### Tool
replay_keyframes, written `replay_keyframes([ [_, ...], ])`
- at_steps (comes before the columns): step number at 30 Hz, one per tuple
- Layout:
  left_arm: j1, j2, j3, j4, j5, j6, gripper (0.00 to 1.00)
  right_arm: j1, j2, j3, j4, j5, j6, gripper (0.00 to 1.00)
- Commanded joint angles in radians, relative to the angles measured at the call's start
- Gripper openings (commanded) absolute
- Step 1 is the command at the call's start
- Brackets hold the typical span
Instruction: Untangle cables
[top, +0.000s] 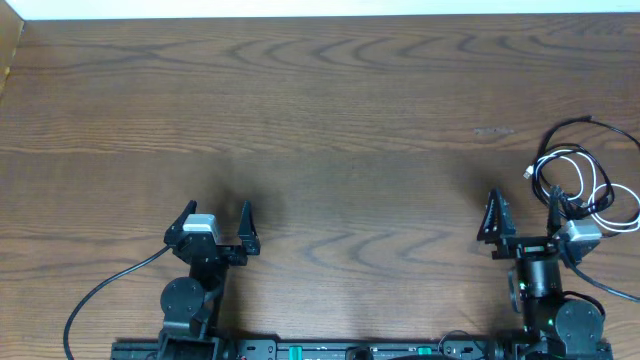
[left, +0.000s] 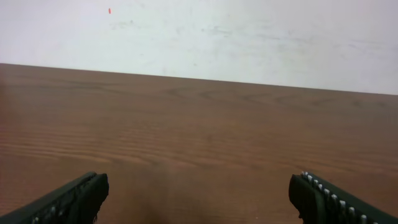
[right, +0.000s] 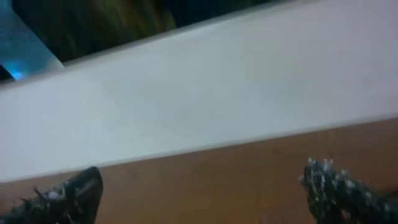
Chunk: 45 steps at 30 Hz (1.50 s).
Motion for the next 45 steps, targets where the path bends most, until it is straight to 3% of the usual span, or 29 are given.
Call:
replay_keyframes([
  [1,0.001,-0.005,-0.017,-0.041,-0.028,0.013,0.98,-0.005,-0.007,-0.038,0.080,-0.002,0.005,0.99],
  [5,0.001,-0.005,-0.017,-0.042,-0.028,0.013,0.98,-0.005,-0.007,-0.072,0.179,-0.002,0.005,0.99],
  [20,0.001,-0.005,-0.017,-0.042,-0.028,0.013,0.98,-0.005,-0.007,-0.079,0.157,-0.002,0.005,0.99],
  [26,0.001,-0.005,-0.017,-0.042,-0.028,0.013,0.98,-0.005,-0.007,-0.079,0.024,-0.002,0.005,0.99],
  [31,0.001,-0.005,-0.017,-0.041,-0.028,0.013,0.98,-0.005,-0.007,-0.079,-0.214,-0.002,0.005,0.99],
  [45,0.001,-0.005,-0.017,-0.042,-0.028,0.013,0.98,0.011,-0.007,-0.079,-0.201,0.006,0.005,0.99],
])
